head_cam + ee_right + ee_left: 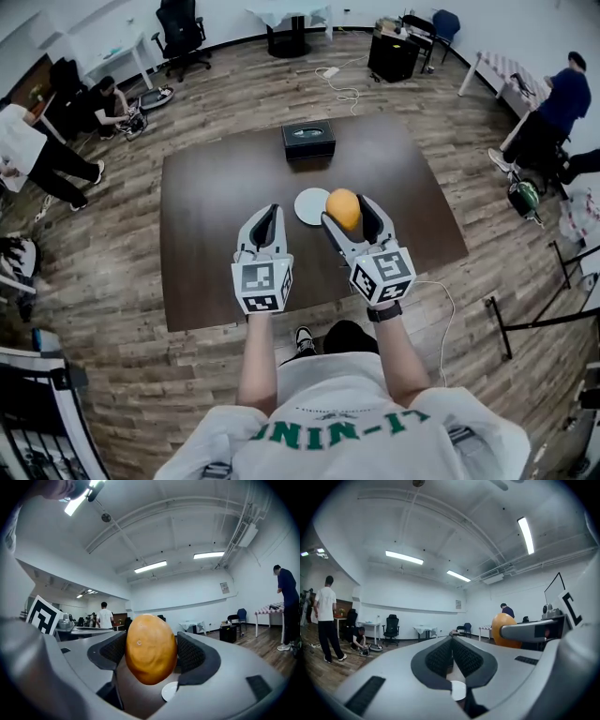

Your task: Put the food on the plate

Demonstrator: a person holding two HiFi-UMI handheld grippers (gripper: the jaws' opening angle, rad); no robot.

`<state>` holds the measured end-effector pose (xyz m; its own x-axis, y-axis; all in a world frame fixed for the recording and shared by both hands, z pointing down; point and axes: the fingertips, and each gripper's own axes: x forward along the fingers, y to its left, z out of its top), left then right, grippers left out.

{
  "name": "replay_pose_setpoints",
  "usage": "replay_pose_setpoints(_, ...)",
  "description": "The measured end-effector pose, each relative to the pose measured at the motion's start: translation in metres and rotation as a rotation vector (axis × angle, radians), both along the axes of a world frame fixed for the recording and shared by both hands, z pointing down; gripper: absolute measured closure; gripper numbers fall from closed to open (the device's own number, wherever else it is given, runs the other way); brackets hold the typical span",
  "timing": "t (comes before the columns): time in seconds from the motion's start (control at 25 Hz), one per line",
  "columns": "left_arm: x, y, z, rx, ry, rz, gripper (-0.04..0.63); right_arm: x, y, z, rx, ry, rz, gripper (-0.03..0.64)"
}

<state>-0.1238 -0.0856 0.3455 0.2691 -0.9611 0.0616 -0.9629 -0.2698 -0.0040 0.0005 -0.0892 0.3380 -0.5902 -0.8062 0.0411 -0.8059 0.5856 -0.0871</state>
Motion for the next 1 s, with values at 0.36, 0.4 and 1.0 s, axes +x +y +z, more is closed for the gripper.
replay_pose_setpoints(0.36, -0.010, -0.108, 0.060, -0.098, 0.043, -0.004, 0.581, -0.009, -0.111, 0.057, -0.109, 0.053, -0.004, 0.272)
replay_pose_setpoints(0.4, -0.011, -0.120, 0.066, -0.106, 0.044, -0.006, 0.581, -0.009, -0.124, 0.063, -0.119, 0.063, -0.010, 0.272)
replay_pose_setpoints(1.0, -0.009, -0.236, 0.155, -0.242, 0.060, -0.020, 0.581, -0.017, -0.249, 0.192, -0.351, 0.161, -0.081, 0.272)
